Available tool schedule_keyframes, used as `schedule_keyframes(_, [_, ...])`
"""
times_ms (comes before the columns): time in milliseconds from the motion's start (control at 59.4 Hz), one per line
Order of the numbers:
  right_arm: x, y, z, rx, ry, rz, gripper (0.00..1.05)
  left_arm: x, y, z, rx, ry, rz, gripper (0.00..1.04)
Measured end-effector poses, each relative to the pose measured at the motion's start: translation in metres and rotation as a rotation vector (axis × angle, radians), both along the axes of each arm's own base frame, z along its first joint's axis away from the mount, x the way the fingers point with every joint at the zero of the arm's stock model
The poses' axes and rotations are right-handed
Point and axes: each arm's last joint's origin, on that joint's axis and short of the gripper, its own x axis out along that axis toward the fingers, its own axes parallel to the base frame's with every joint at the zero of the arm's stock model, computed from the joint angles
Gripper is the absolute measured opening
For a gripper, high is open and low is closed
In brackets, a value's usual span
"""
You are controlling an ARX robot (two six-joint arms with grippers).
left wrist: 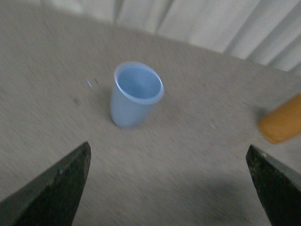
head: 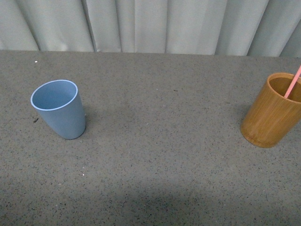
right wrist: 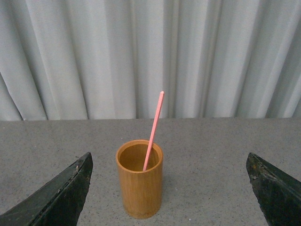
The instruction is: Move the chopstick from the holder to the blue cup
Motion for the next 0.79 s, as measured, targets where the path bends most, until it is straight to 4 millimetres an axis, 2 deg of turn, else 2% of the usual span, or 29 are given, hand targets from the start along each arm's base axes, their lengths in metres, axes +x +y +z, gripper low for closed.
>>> schedule_keyframes(67, [0.000,0.000,0.000,0.000,0.000,0.000,0.95,0.006,-0.005,-0.001,-0.069,0.053,0.003,0.98])
schedule_keyframes(185, [0.000,0.000,0.000,0.000,0.000,-0.001,0.95,0.023,-0.016,0.016,-0.134,0.055,0.001,0.98])
schedule_keyframes(303, [0.000,0.000,0.000,0.000,0.000,0.000,0.95,0.052,-0.033,0.024,-0.114,0.068,0.015,0.98])
schedule_keyframes(556, [0.000,0.000,0.000,0.000,0.000,-0.001,0.95,0.095,-0.061,0.005,-0.042,0.176,0.003,0.98])
schedule_keyframes(792, [0.000,0.000,0.000,0.000,0.000,-0.001,0.95,0.119,-0.067,-0.010,-0.027,0.256,0.057,0.98])
